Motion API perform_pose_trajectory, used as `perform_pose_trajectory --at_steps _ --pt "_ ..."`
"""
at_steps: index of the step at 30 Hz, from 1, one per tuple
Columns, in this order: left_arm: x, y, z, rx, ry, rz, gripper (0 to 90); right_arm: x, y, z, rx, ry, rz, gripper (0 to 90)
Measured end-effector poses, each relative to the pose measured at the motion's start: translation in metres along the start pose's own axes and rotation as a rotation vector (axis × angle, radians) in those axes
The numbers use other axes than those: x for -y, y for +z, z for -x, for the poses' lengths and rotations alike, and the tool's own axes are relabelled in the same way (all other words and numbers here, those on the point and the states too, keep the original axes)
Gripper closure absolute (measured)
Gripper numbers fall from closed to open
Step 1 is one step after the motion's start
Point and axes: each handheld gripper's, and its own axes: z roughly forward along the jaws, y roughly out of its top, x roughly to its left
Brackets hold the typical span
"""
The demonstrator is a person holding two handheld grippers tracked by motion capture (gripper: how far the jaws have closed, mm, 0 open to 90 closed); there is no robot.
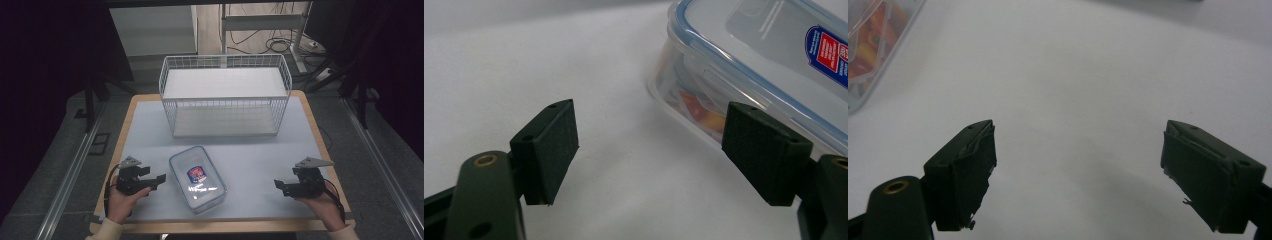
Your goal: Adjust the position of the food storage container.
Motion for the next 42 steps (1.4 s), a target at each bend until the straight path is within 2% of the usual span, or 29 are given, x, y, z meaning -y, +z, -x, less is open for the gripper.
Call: perform_pose_trajectory --at_steps 6,17,22,24,25,29,31,33,35,36,37,42 --pt "-0.001 -0.001 0.0 -0.002 0.003 -0.002 22.7 0.003 0.003 0.0 0.003 -0.011 -0.02 15.1" --pt "-0.002 -0.009 0.003 0.014 0.025 0.004 24.1 0.003 0.003 0.0 0.017 -0.025 -0.013 15.3" --pt "0.001 -0.01 0.01 0.024 0.044 -0.024 27.9 0.004 0.002 0.002 0.025 -0.017 -0.012 15.3" --pt "0.002 -0.013 0.014 0.021 0.059 -0.033 31.7 0.004 0.002 0.002 0.023 -0.019 -0.01 15.4" --pt "0.002 -0.015 0.016 0.02 0.061 -0.033 37.4 0.003 0.002 0.001 0.022 -0.022 -0.01 15.3" --pt "0.001 -0.021 0.022 0.024 0.064 -0.033 42.3 0.004 0.002 0.0 0.02 -0.034 -0.011 15.4" --pt "0.0 -0.022 0.027 0.02 0.082 -0.044 46.2 0.004 0.002 -0.001 0.019 -0.038 -0.013 15.5" --pt "0.0 -0.022 0.03 0.042 0.099 -0.064 54.1 0.004 0.002 -0.002 0.022 -0.042 -0.015 15.5" --pt "0.0 -0.022 0.033 0.081 0.118 -0.085 62.5 0.004 0.003 -0.002 0.023 -0.041 -0.015 15.5" --pt "0.001 -0.021 0.038 0.107 0.136 -0.101 69.4 0.004 0.003 -0.001 0.024 -0.04 -0.015 15.5" --pt "0.001 -0.021 0.038 0.107 0.136 -0.101 73.4 0.004 0.003 -0.001 0.024 -0.04 -0.015 15.5" --pt "0.007 -0.016 0.052 0.159 0.192 -0.146 81.4 0.004 0.004 -0.001 0.029 -0.038 -0.012 15.5"
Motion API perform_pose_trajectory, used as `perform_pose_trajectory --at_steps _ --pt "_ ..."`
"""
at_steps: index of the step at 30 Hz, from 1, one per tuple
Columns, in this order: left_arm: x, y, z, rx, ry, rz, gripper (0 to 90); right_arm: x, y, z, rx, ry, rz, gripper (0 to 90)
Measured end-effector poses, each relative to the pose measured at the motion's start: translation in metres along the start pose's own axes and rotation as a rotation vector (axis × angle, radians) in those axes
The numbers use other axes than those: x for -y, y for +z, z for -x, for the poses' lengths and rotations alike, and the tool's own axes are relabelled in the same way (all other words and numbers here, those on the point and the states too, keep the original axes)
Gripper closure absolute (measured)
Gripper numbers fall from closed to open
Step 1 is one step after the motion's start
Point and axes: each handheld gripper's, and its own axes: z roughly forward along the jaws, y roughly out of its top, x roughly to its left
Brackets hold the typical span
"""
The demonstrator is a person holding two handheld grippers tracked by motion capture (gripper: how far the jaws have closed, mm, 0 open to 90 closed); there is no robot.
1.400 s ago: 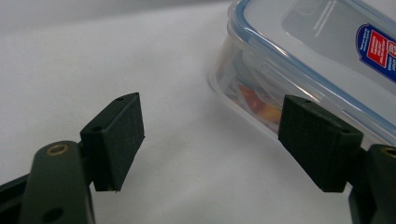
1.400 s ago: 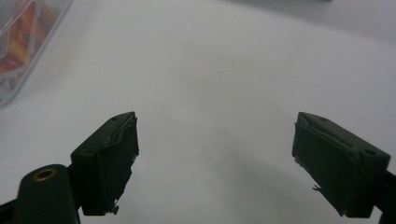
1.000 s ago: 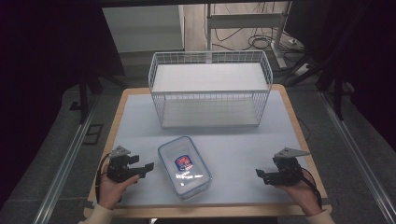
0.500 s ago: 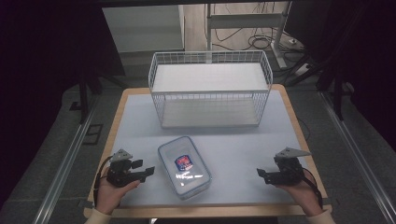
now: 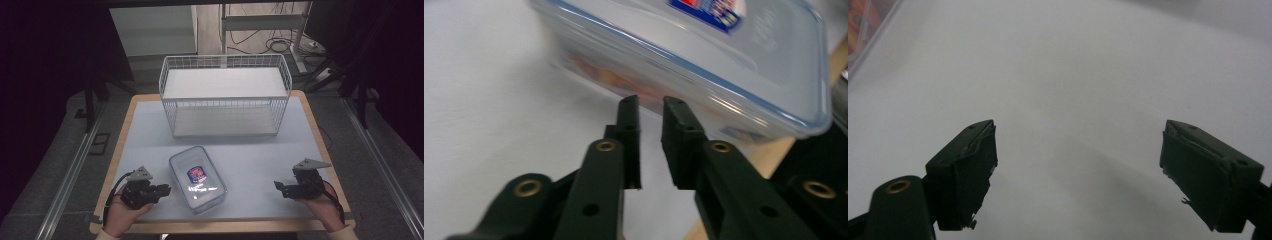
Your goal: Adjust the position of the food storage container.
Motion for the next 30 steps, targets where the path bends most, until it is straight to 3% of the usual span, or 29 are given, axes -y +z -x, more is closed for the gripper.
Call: perform_pose_trajectory --at_steps 4,9,22,25,28,30 --pt "0.002 0.006 0.008 0.045 0.009 -0.021 88.9 0.0 -0.001 -0.001 -0.005 -0.002 0.002 15.5" --pt "0.002 0.016 0.02 0.087 0.051 -0.061 90.0 0.0 0.0 -0.001 -0.003 -0.003 -0.004 15.5" --pt "0.005 0.024 0.034 0.119 0.092 -0.111 90.0 0.001 0.002 -0.001 -0.001 -0.006 -0.012 15.7" --pt "0.005 0.027 0.037 0.148 0.098 -0.117 90.0 0.001 0.002 -0.001 -0.001 -0.004 -0.012 15.7" --pt "0.004 0.029 0.039 0.142 0.118 -0.133 90.0 0.001 0.002 -0.001 -0.001 -0.005 -0.012 15.8" --pt "0.004 0.03 0.04 0.15 0.107 -0.127 90.0 0.001 0.003 -0.001 -0.001 -0.003 -0.012 15.8"
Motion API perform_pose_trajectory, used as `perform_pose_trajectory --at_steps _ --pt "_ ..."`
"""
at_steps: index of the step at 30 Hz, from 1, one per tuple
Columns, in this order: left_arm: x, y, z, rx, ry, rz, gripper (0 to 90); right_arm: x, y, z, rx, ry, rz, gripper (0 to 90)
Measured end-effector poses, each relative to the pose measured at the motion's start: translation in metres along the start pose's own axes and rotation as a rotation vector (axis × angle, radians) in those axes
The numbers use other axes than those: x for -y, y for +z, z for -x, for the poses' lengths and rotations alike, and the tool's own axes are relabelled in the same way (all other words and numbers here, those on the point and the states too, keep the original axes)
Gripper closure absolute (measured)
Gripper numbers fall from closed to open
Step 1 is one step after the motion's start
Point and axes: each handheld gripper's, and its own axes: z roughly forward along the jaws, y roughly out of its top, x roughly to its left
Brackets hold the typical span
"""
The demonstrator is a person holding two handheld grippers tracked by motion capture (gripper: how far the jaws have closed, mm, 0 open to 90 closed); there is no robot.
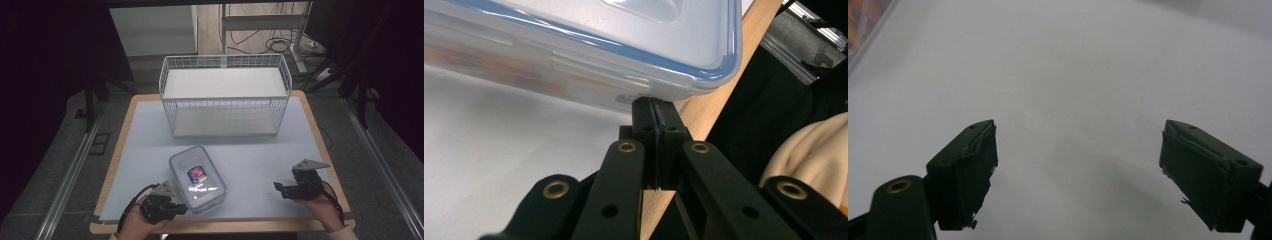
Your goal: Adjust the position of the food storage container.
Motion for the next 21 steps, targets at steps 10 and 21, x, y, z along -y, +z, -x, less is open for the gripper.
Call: perform_pose_trajectory --at_steps 10,21 --pt "-0.009 0.01 0.006 0.035 0.019 -0.005 90.0 0.0 0.003 -0.002 -0.006 -0.002 -0.012 15.8" --pt "-0.027 0.031 0.014 0.049 0.029 -0.012 90.0 0.0 0.002 -0.001 -0.008 -0.004 -0.011 15.8"
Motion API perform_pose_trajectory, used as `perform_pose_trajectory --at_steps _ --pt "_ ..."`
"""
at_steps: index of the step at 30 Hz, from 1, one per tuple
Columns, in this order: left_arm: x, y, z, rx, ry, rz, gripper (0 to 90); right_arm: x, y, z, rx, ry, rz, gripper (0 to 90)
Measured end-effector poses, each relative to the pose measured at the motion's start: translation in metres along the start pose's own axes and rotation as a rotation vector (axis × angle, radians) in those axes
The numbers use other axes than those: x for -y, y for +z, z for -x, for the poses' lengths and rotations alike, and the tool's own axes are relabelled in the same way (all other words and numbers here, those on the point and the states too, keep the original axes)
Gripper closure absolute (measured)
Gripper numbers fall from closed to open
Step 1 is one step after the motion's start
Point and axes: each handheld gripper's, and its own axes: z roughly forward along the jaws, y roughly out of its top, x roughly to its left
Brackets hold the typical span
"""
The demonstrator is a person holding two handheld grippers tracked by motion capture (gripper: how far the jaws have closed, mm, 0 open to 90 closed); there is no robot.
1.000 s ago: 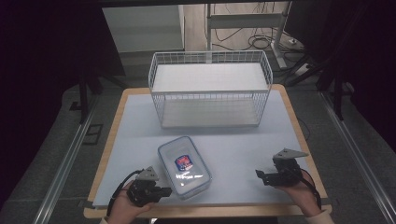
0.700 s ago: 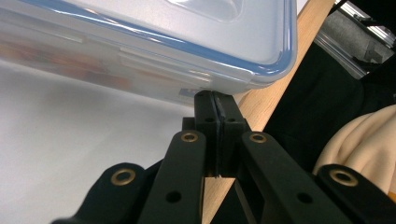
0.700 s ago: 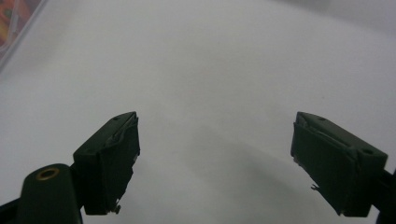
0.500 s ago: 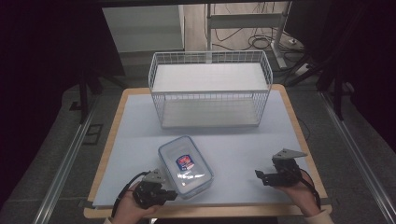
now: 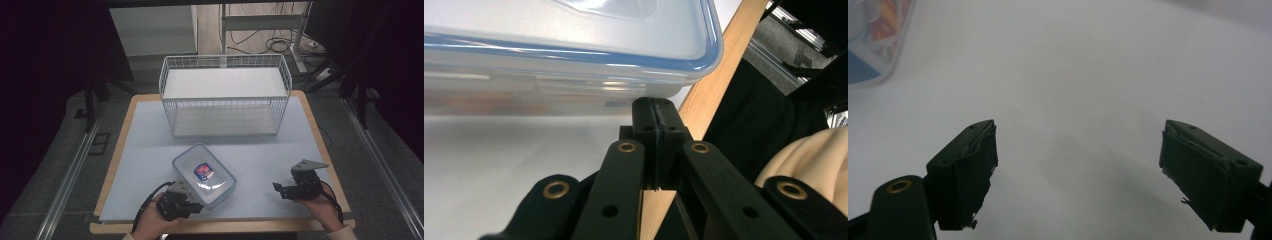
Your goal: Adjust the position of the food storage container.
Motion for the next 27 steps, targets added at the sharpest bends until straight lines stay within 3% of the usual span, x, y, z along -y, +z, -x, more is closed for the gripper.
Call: perform_pose_trajectory --at_steps 9,27 --pt "-0.024 0.025 0.009 -0.014 0.009 -0.001 90.0 0.0 0.001 -0.001 -0.002 -0.001 -0.002 15.8" --pt "-0.062 0.055 0.01 -0.043 -0.013 0.04 90.0 0.001 0.001 -0.001 -0.007 -0.004 -0.005 15.9"
